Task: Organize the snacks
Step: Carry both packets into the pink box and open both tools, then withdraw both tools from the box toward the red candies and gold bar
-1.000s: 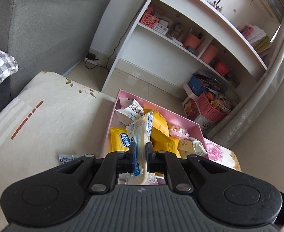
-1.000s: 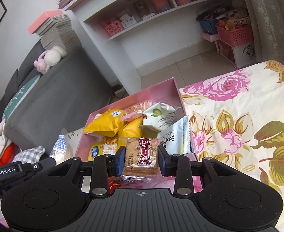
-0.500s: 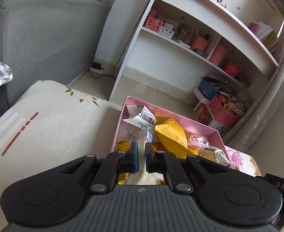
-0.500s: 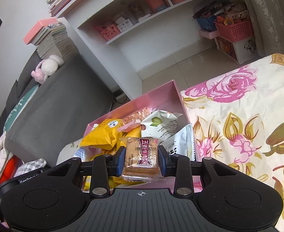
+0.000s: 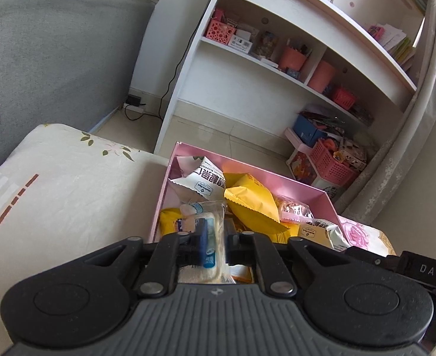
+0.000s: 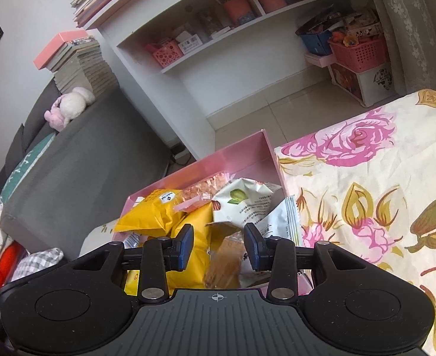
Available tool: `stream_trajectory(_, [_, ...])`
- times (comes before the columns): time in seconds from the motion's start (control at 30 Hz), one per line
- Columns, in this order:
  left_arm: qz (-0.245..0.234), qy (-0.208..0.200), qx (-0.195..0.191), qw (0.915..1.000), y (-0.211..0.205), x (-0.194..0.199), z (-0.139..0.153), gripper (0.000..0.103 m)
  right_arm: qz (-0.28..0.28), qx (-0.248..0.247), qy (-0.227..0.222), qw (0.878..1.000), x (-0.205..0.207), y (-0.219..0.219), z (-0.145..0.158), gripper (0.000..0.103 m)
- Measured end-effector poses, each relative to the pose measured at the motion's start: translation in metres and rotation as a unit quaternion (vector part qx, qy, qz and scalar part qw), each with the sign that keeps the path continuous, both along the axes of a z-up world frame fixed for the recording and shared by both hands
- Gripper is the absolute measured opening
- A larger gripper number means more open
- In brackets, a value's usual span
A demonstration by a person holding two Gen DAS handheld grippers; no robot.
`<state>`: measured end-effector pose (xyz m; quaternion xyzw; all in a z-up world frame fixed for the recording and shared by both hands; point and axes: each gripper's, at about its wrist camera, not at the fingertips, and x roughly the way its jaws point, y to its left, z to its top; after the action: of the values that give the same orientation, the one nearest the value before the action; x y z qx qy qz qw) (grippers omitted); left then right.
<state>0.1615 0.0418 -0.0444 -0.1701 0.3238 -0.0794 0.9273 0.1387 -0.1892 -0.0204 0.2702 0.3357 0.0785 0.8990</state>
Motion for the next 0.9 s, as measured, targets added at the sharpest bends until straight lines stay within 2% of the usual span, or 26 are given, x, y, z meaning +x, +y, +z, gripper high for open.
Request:
stream_trajectory(0.13, [-0.005,-0.001,0.009,0.9999,-0.003,-0.002,0.004,0.033,0.004,-0.02,-0.002,1.0,-0.003,0.003,0.005,0.052])
stream_trajectory(0.2, [-0.009,0.003,0.018,0.9998,-0.005,-0.003,0.005,0.046,0.009,-0.026,-0.002,1.0,-0.005,0.004,0.006,0.053])
stream_trajectory(0.33, [-0.021,0.011,0.039,0.999,-0.008,-0.008,0.006,0.058,0.016,-0.043,-0.002,0.999,-0.011,0.007,0.013,0.062])
stream_trajectory(0.4, [-0.027,0.013,0.044,0.9986,-0.008,-0.013,0.008,0.067,0.02,-0.044,-0.001,0.999,-0.015,0.008,0.016,0.063])
stream_trajectory(0.57, [-0.041,0.022,0.053,0.9975,-0.009,-0.022,0.011,0.077,0.031,-0.043,-0.009,0.999,-0.027,0.011,0.027,0.07])
stream_trajectory(0.7, [-0.048,0.033,0.059,0.9966,-0.009,-0.029,0.013,0.08,0.043,-0.039,-0.016,0.998,-0.038,0.012,0.036,0.075])
stream_trajectory(0.9, [-0.066,0.04,0.063,0.995,-0.007,-0.047,0.015,0.089,0.063,-0.055,-0.008,0.996,-0.056,0.015,0.04,0.083])
